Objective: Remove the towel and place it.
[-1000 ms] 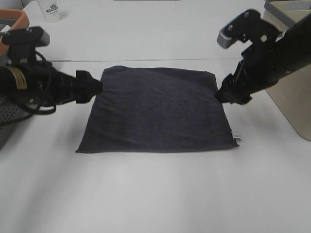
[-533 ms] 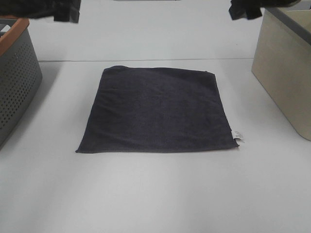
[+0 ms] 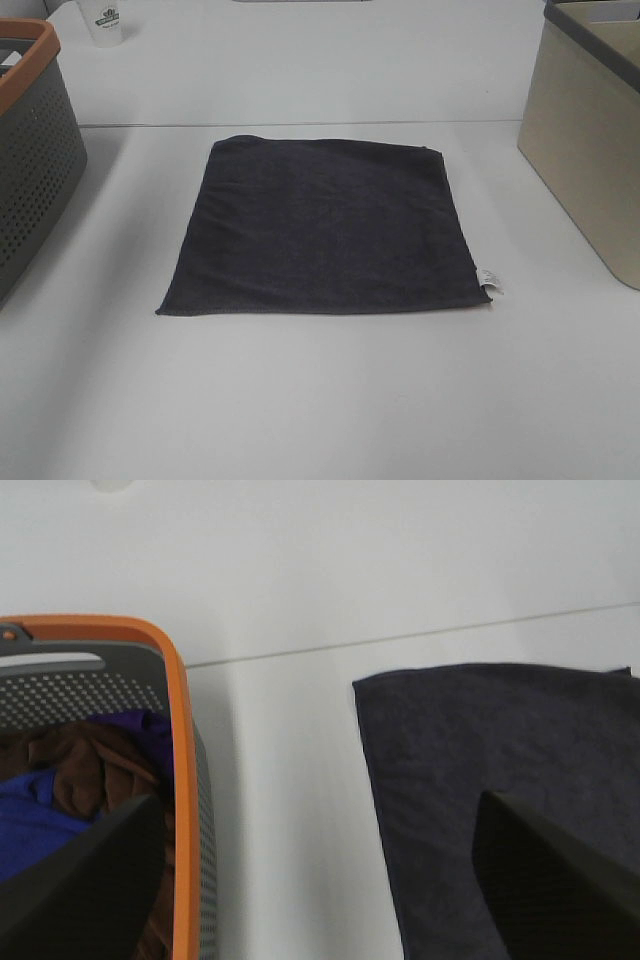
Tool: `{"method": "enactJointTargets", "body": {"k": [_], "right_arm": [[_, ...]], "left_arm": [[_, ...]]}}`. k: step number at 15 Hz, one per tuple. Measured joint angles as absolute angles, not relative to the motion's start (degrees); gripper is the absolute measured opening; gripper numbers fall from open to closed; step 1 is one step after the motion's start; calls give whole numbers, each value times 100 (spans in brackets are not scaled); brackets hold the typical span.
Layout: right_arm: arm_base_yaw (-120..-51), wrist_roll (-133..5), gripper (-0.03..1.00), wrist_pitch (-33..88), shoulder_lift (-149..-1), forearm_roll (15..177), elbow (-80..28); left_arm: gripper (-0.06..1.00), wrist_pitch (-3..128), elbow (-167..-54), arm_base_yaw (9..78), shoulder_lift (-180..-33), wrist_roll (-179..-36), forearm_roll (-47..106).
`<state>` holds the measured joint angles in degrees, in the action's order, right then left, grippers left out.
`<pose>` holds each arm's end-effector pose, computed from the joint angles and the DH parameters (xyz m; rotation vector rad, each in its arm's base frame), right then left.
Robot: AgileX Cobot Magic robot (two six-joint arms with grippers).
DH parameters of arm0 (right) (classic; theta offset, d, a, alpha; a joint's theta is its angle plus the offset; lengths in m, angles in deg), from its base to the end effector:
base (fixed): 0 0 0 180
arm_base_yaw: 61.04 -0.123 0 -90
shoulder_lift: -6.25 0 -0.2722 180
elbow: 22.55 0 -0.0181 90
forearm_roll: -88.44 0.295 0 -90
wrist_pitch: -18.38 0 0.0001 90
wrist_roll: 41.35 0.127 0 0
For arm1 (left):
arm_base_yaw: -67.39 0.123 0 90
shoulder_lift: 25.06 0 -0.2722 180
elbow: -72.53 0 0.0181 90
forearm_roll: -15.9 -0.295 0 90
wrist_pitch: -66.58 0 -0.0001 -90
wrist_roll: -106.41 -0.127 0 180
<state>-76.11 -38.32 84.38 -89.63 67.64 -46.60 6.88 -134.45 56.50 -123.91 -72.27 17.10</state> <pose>0.3828 0.0604 0.4160 -0.2694 2.3305 -0.3128 0.4037 -0.0800 0.4166 0.1891 2.2921 -0.1361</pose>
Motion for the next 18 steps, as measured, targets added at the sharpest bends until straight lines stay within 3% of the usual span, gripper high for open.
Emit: {"method": "enactJointTargets", "body": {"k": [3, 6, 10, 13, 14, 18], "right_arm": [[-7611, -4181, 74, 8771, -8825, 7308, -4809], [-7611, -4198, 74, 8765, -8229, 7858, -4242], [-7611, -4301, 74, 8805, -7061, 7876, -2723], [-7611, -4319, 74, 8822, -5749, 7950, -1240], [-7611, -4324, 74, 8656, -4849, 8110, -329], [-7611, -4296, 73, 8450, -3313, 8391, 1218]], "left_arm": [[78, -63, -13496, 5690, -12145, -7319, 1750], [78, -258, -13147, 5690, -11486, -7118, 1590], [78, 40, -11657, 5696, -10271, -7061, 1590], [78, 435, -9887, 5696, -9103, -7055, 1590], [78, 894, -8735, 5696, -8278, -7055, 1590], [78, 1329, -7119, 5696, -6541, -7055, 1710]]}}
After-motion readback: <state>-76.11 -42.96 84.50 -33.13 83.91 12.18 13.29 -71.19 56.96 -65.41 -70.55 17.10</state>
